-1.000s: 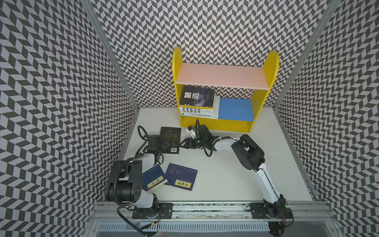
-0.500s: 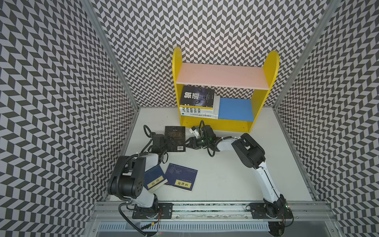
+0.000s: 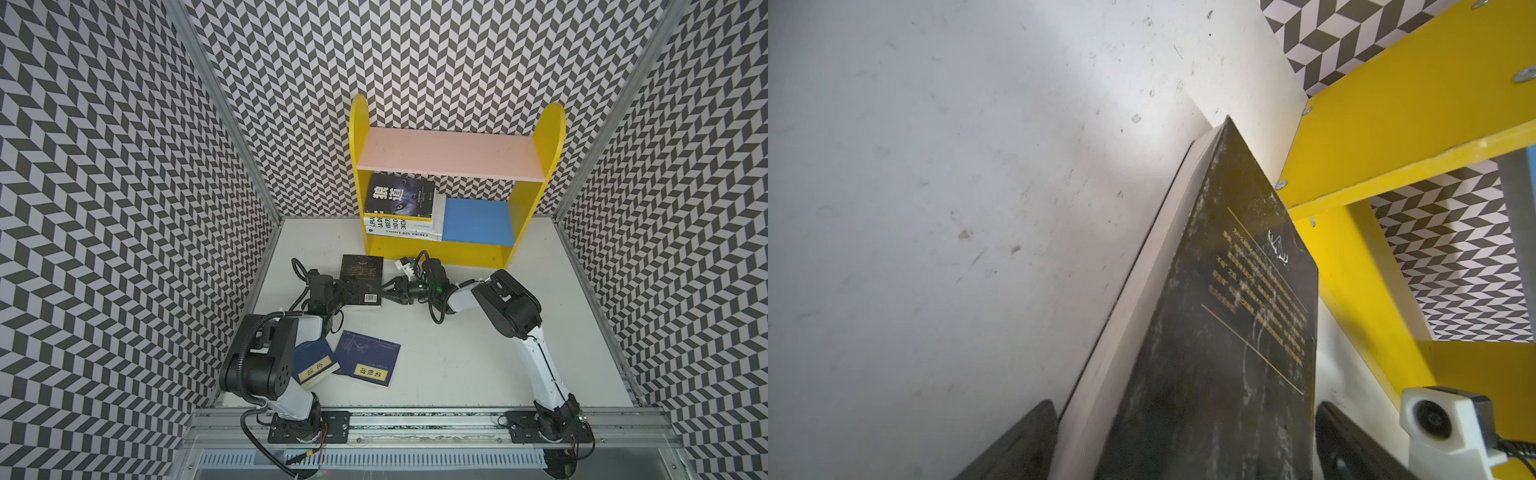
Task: Stacking books/files
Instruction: Turn over the book at the middle-left of the table.
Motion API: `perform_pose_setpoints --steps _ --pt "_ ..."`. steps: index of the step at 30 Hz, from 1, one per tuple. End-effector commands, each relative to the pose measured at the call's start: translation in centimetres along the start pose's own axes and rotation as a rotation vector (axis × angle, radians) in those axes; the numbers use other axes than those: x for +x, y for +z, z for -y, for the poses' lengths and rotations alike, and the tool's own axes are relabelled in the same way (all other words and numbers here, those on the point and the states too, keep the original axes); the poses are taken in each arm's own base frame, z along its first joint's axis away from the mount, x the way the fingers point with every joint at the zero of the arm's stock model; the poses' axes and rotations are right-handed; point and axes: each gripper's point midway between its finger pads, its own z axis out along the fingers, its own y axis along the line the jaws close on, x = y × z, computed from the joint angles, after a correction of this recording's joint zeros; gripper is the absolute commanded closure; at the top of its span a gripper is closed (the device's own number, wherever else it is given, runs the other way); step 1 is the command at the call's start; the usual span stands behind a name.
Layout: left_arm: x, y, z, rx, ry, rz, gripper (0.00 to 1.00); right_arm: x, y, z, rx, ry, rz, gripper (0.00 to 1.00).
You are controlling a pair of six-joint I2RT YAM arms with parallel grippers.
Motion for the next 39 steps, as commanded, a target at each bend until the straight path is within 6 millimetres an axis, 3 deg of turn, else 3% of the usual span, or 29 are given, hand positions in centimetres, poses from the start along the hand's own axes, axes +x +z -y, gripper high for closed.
perform_pose_setpoints --steps 1,12,17,21,27,32,35,39 --pt "9.9 -1.0 3.7 0.194 -0.053 -0.415 0.04 2.1 1.1 -10.4 -0.26 -0.21 -0.067 0.52" --pt "10.3 -0.9 3.6 0.184 -0.03 -0.42 0.05 1.1 1.1 -7.3 -0.152 -0.128 -0.027 0.64" --pt "9.6 -0.9 3.5 0.156 -0.008 -0.392 0.05 -0.1 0.2 -4.9 -0.011 -0.124 0.018 0.81" --pt "7.7 -1.8 4.2 0.155 0.023 -0.323 0.04 -1.2 -1.0 -4.5 0.096 -0.22 0.06 0.9" --pt "3.3 -5.1 8.1 0.216 0.145 -0.19 0.03 -3.2 -3.8 -6.7 0.305 -0.486 0.142 0.99" --pt "0.7 -9.1 13.1 0.335 0.23 -0.139 0.03 -3.4 -6.1 -8.4 0.448 -0.659 0.148 1.0" --pt "-0.3 -11.3 16.2 0.419 0.243 -0.145 0.03 -3.6 -7.6 -7.9 0.63 -0.777 0.156 1.0" --pt "-0.5 -12.0 17.9 0.442 0.217 -0.197 0.04 -3.6 -8.7 -8.4 0.839 -0.969 0.177 1.0"
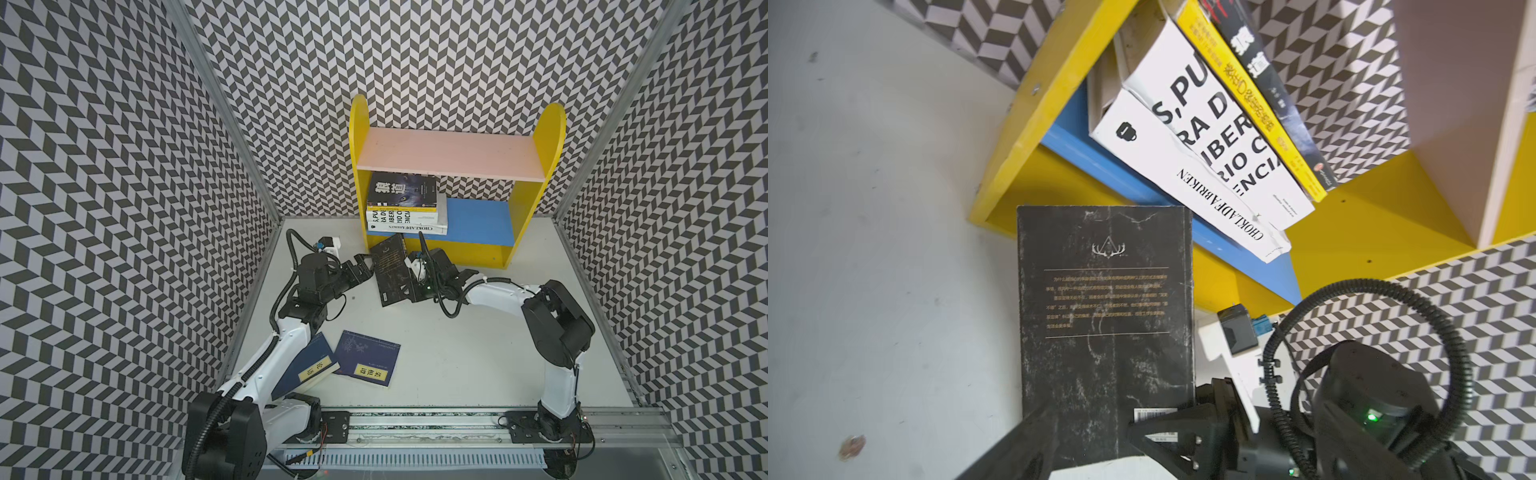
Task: Stacking books/files
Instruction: Turn over the book at the middle-left of the table.
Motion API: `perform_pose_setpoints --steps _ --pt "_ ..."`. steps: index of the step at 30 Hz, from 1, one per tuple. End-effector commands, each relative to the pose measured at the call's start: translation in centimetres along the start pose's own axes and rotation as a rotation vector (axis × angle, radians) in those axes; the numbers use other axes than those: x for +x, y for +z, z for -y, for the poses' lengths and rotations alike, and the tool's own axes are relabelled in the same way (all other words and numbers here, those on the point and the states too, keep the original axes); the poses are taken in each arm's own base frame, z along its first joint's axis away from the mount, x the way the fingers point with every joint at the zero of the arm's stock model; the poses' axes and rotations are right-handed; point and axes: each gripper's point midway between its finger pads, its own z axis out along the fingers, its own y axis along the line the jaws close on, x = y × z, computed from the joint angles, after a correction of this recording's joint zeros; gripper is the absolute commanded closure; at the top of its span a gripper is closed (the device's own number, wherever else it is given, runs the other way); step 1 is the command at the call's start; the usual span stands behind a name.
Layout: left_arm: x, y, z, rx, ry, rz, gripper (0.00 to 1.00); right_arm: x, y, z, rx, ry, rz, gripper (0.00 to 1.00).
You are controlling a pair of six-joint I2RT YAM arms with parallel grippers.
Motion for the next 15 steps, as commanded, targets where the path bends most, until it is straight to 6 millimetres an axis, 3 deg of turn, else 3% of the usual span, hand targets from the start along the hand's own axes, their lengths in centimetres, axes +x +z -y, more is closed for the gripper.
perform_pose_setpoints --steps 1,3,9,15 --pt "1.4 0.2 0.8 0.011 -0.038 -0.106 0.04 -6.7 -4.2 -2.0 0.205 -0.378 0.257 1.0" --pt "1.5 0.5 0.9 0.015 -0.056 -0.118 0.04 -6.2 -3.8 -2.0 0.242 -0.428 0.223 1.0" --pt "2.1 1.4 -1.0 -0.046 -0.092 -0.131 0.05 -4.0 -1.6 -2.0 0.222 -0.446 0.111 1.0" --pt "1.8 1.9 -1.5 -0.071 -0.11 -0.117 0.05 -4.6 -1.9 -2.5 0.344 -0.532 0.161 1.0"
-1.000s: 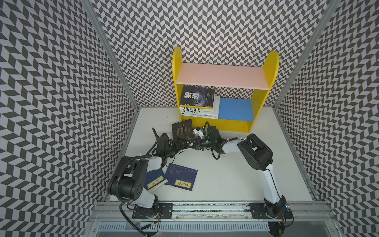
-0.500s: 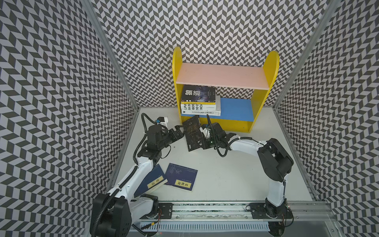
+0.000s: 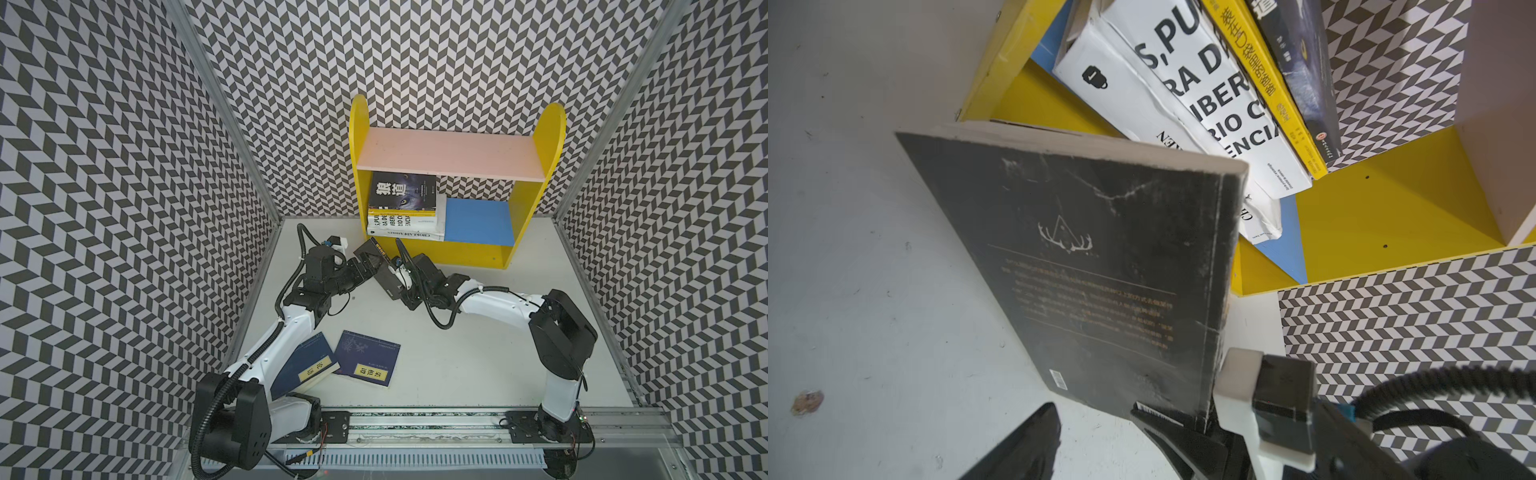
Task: Stacking books/files
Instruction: Turn over the book at the middle-left of the table.
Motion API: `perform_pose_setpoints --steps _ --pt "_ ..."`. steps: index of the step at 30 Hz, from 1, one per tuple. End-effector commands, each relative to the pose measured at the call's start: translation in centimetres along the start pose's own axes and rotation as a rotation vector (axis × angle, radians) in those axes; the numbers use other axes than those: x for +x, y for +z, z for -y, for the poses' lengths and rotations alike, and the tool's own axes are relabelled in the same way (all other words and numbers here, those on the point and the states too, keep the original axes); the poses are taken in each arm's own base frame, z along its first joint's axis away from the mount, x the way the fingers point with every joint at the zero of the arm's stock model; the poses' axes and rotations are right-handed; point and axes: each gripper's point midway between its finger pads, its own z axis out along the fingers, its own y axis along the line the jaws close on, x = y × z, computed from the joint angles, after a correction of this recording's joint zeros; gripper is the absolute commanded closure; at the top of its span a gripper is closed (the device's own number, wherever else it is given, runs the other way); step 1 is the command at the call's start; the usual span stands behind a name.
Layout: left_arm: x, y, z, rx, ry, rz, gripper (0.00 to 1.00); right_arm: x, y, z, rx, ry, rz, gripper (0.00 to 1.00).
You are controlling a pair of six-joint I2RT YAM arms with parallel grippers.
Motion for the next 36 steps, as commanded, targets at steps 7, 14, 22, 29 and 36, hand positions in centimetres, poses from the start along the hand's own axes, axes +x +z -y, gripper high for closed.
perform_pose_setpoints --steps 7,14,22,29,36 --pt "0.0 0.9 -2.3 -0.092 -0.073 -0.008 0.1 -5.7 -3.1 -0.4 0.257 -0.218 0.206 1.0" --pt "-0.2 0.9 -3.6 -0.074 -0.153 -0.009 0.19 -5.7 -4.5 -2.7 0.373 -0.368 0.275 1.0" --pt "1.4 0.2 -6.2 -0.122 -0.186 -0.048 0.35 -6.3 -6.0 -4.0 0.509 -0.456 0.368 1.0" --pt "1.9 0.1 -6.9 -0.116 -0.202 -0.048 0.83 -6.6 -6.5 -4.7 0.539 -0.466 0.409 0.97" --pt "0.3 -0.9 -6.7 -0.076 -0.196 -0.001 1.0 -6.6 -6.5 -5.6 0.462 -0.445 0.449 0.29"
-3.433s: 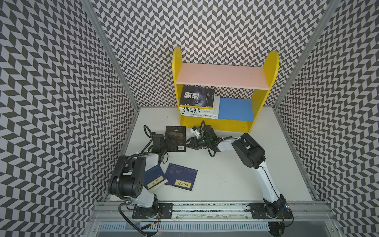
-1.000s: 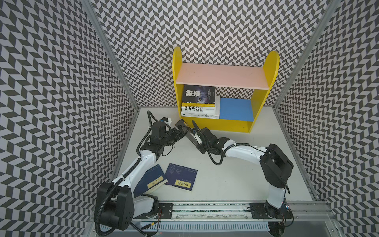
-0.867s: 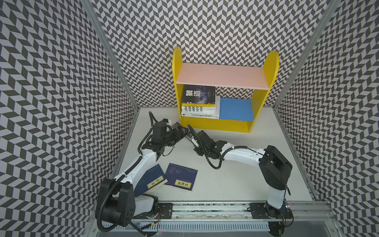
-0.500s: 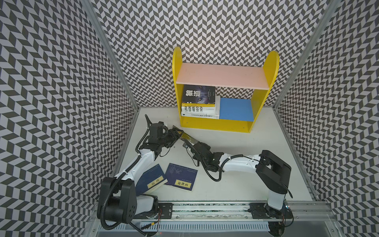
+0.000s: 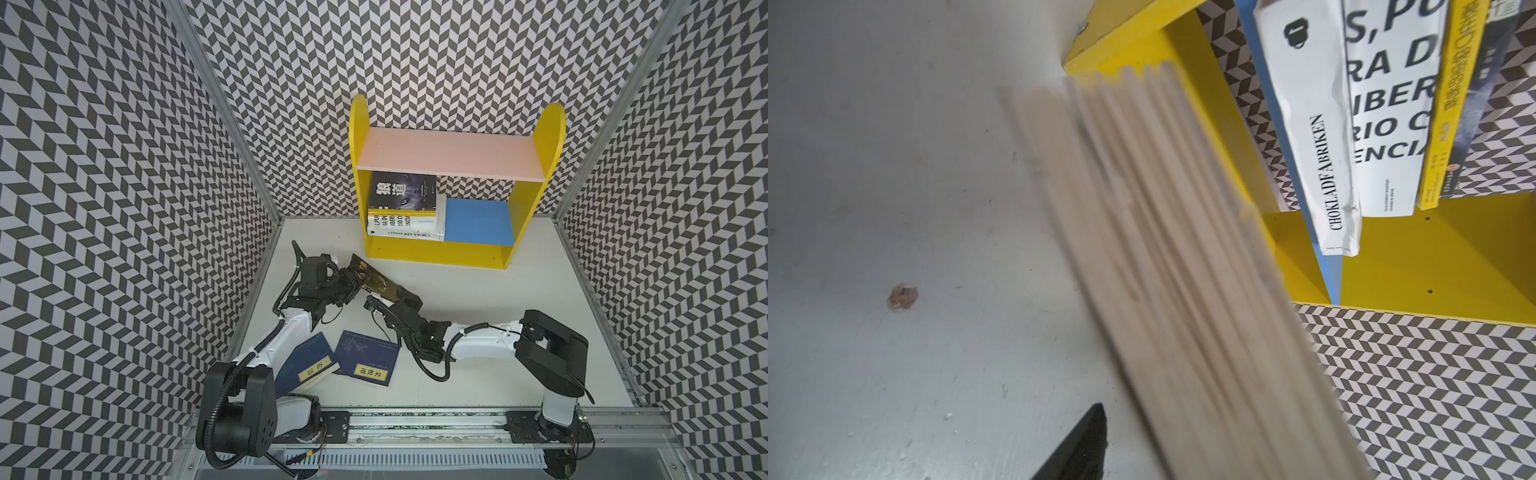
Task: Stacking books/files
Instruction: Turn over the book at the middle-left of the table, then pass the book.
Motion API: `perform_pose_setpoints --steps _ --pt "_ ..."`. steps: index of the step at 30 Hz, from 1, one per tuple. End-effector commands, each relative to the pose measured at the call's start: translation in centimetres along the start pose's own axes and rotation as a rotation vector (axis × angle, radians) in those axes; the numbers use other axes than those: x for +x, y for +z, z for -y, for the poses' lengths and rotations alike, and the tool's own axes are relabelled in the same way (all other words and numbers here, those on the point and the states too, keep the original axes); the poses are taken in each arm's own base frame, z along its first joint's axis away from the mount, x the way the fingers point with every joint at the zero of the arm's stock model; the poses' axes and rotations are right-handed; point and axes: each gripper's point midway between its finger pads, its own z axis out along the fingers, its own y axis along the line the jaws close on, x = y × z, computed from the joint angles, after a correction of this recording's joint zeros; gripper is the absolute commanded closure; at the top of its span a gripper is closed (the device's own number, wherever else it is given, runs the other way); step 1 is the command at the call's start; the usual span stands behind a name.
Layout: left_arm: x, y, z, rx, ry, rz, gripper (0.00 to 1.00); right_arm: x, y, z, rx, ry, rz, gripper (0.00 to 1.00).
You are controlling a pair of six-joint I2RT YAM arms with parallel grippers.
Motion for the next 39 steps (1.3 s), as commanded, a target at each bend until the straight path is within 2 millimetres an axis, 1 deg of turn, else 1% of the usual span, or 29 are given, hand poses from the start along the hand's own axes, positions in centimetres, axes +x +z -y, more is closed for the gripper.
perform_pose_setpoints --steps 1,2,3,5,7,9,11,13,15,17,18,20,21,22,24,26,29,32,35,37,39 --pt "-1.8 -1.2 0.8 0.041 0.048 0.062 1.0 -5.0 -1.8 3.0 0.016 0.15 0.168 0.22" --pt "-2.4 -1.6 1.1 0.053 0.054 0.084 1.0 -5.7 -2.1 2.9 -0.022 0.174 0.19 0.17" --pt "-3.0 -2.2 1.4 0.07 0.06 0.106 1.0 -6.6 -2.5 3.0 -0.064 0.201 0.222 0.16" --pt "-4.0 -3.2 2.0 0.095 0.072 0.141 1.0 -7.9 -3.5 3.9 -0.12 0.268 0.283 0.13" --pt "-4.7 -4.2 2.6 0.11 0.094 0.168 1.0 -8.9 -4.4 5.4 -0.157 0.34 0.331 0.11" --pt "-5.1 -5.2 2.9 0.116 0.12 0.189 1.0 -9.6 -5.3 7.4 -0.184 0.426 0.371 0.08" --pt "-5.3 -6.0 3.6 0.142 0.161 0.201 1.0 -9.8 -6.1 9.6 -0.194 0.521 0.412 0.0" --pt "-5.2 -6.8 4.8 0.179 0.218 0.203 1.0 -9.9 -6.7 11.6 -0.249 0.622 0.46 0.0" --pt "-4.9 -7.7 6.3 0.222 0.279 0.201 1.0 -9.7 -7.1 13.7 -0.341 0.758 0.514 0.0" --pt "-4.7 -8.6 7.6 0.258 0.331 0.215 1.0 -9.1 -7.4 15.5 -0.455 0.903 0.561 0.01" --pt "-4.7 -9.2 8.4 0.277 0.36 0.228 1.0 -8.5 -7.3 16.3 -0.525 0.98 0.572 0.0" --pt "-4.4 -10.3 9.7 0.321 0.41 0.24 1.0 -7.3 -7.1 17.0 -0.659 1.117 0.569 0.0" --pt "-4.3 -10.9 10.6 0.347 0.437 0.25 1.0 -6.5 -6.9 16.9 -0.732 1.177 0.556 0.0" --pt "-4.2 -11.4 11.3 0.37 0.458 0.255 1.0 -6.2 -7.0 16.8 -0.792 1.214 0.561 0.0" --pt "-3.8 -12.4 12.7 0.423 0.502 0.269 1.0 -5.8 -7.1 15.8 -0.92 1.269 0.55 0.0" --pt "-3.5 -13.4 14.2 0.485 0.54 0.278 1.0 -5.6 -7.2 14.1 -1.058 1.318 0.497 0.0" --pt "-3.1 -14.6 16.0 0.565 0.579 0.29 1.0 -5.9 -7.9 11.9 -1.237 1.352 0.468 0.05" --pt "-3.1 -15.5 17.1 0.614 0.598 0.315 1.0 -6.2 -8.6 10.8 -1.335 1.374 0.478 0.06" --pt "-3.1 -16.4 18.3 0.663 0.618 0.345 1.0 -6.4 -8.8 9.7 -1.396 1.383 0.459 0.06" --pt "-3.1 -16.8 18.9 0.685 0.627 0.355 1.0 -6.4 -8.4 9.2 -1.414 1.39 0.439 0.13" --pt "-3.0 -17.2 19.5 0.707 0.636 0.358 1.0 -6.7 -8.6 9.0 -1.446 1.385 0.446 0.16"
